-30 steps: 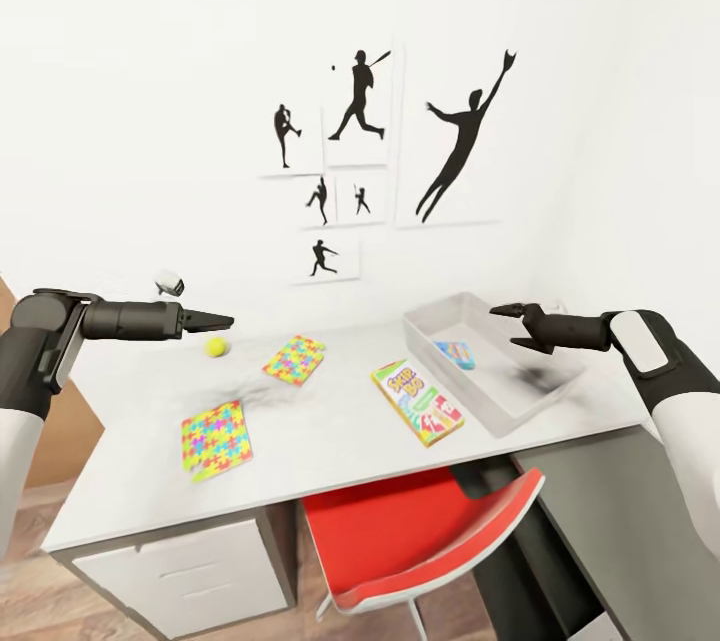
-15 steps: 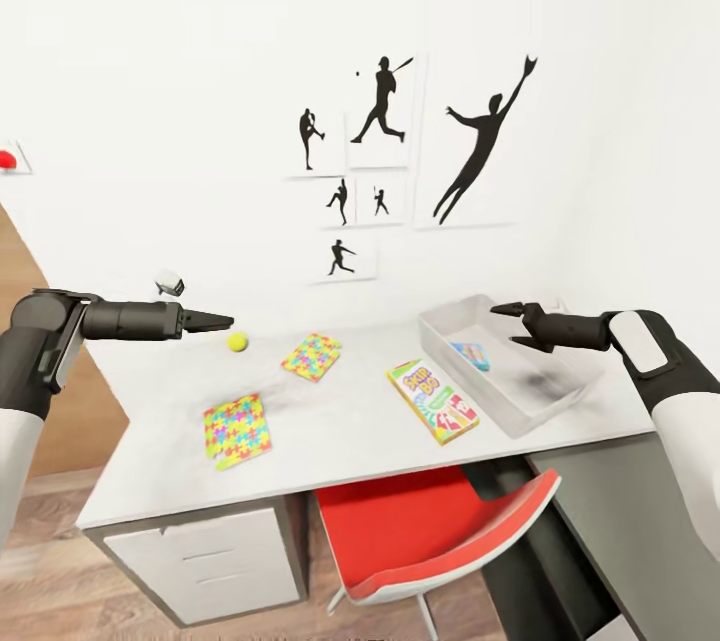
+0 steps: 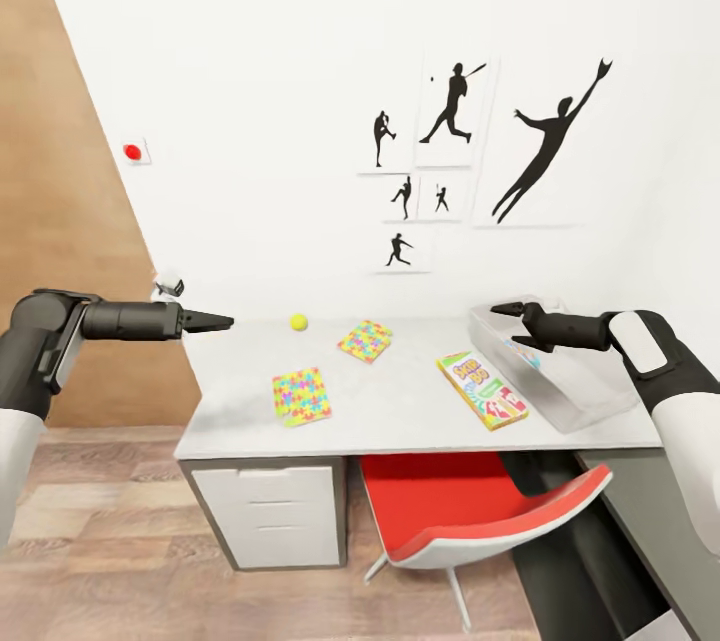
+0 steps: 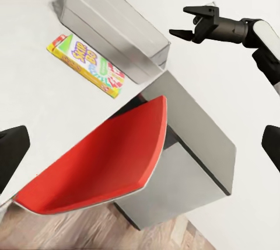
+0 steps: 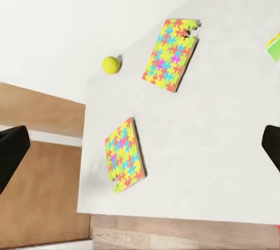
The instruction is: Put all the toys in the child's room - the three board games (two on the bed and one on the table), the two jigsaw puzzles on the table, and the tennis ball on the table - inside the toy box on the table in the child's room.
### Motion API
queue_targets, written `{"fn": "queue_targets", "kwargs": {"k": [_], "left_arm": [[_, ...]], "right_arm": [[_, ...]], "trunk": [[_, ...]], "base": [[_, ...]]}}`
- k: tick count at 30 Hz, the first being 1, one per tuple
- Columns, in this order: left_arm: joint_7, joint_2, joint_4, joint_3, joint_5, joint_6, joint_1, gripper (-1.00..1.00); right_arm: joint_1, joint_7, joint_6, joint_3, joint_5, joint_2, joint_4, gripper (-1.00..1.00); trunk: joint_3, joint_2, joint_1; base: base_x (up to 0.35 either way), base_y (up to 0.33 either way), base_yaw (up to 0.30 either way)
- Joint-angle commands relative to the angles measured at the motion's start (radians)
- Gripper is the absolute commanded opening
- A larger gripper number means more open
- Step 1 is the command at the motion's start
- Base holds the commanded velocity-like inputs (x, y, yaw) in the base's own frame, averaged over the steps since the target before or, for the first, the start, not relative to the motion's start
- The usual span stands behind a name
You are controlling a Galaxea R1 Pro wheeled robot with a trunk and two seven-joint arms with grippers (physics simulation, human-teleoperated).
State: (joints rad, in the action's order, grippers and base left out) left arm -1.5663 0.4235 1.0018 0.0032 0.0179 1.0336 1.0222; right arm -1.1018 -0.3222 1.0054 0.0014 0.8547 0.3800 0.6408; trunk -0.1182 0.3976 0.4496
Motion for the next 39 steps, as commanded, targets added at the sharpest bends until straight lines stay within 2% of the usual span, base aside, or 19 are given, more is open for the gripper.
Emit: {"fn": "queue_targets", "kwargs": {"k": [1,14,16,20,22,28,34,36,39], "left_arm": [[-0.005,0.000,0.000,0.000,0.002,0.010,0.001,1.00],[-0.005,0.001,-0.013,0.000,0.002,0.009,0.000,1.00],[-0.005,0.008,-0.031,0.002,0.002,0.007,0.000,1.00],[-0.005,0.035,-0.060,0.004,0.002,0.002,-0.001,1.00],[-0.005,0.064,-0.089,0.006,0.002,0.001,-0.001,1.00],[-0.005,0.120,-0.174,0.006,0.002,-0.029,-0.001,1.00],[-0.005,0.196,-0.340,0.006,0.002,-0.142,-0.001,1.00],[0.007,0.207,-0.389,0.006,0.002,-0.177,-0.001,1.00],[0.057,0.217,-0.467,0.005,0.002,-0.236,-0.001,1.00]], "right_arm": [[-0.001,-0.009,0.002,0.000,-0.010,0.000,0.000,1.00],[-0.001,-0.008,0.001,0.006,-0.010,-0.002,0.000,1.00],[-0.001,-0.008,0.001,0.006,-0.010,-0.002,0.000,1.00],[-0.001,-0.008,0.001,0.007,-0.010,-0.003,0.000,1.00],[-0.001,0.003,0.001,0.011,-0.011,-0.010,0.000,1.00],[-0.001,0.102,0.001,0.014,-0.010,-0.022,0.000,1.00],[-0.001,0.134,0.001,0.014,-0.010,-0.039,0.000,1.00],[-0.001,0.135,0.001,0.014,-0.010,-0.043,0.001,1.00],[-0.001,0.138,0.001,0.014,-0.010,-0.058,0.023,1.00]], "trunk": [[-0.002,0.002,0.000],[0.003,0.002,0.000],[0.004,0.002,0.000],[0.005,0.002,0.000],[0.006,0.002,0.000],[0.008,0.002,0.000],[0.010,0.002,0.000],[0.011,0.002,0.000],[0.012,0.002,0.000]], "base": [[-0.142,0.026,0.282],[-0.026,0.004,0.282],[0.000,0.000,0.282],[0.000,0.000,0.282],[0.000,0.000,0.282],[0.000,0.000,0.282],[0.000,0.000,0.282],[0.000,0.000,0.282],[0.000,0.000,0.282]]}}
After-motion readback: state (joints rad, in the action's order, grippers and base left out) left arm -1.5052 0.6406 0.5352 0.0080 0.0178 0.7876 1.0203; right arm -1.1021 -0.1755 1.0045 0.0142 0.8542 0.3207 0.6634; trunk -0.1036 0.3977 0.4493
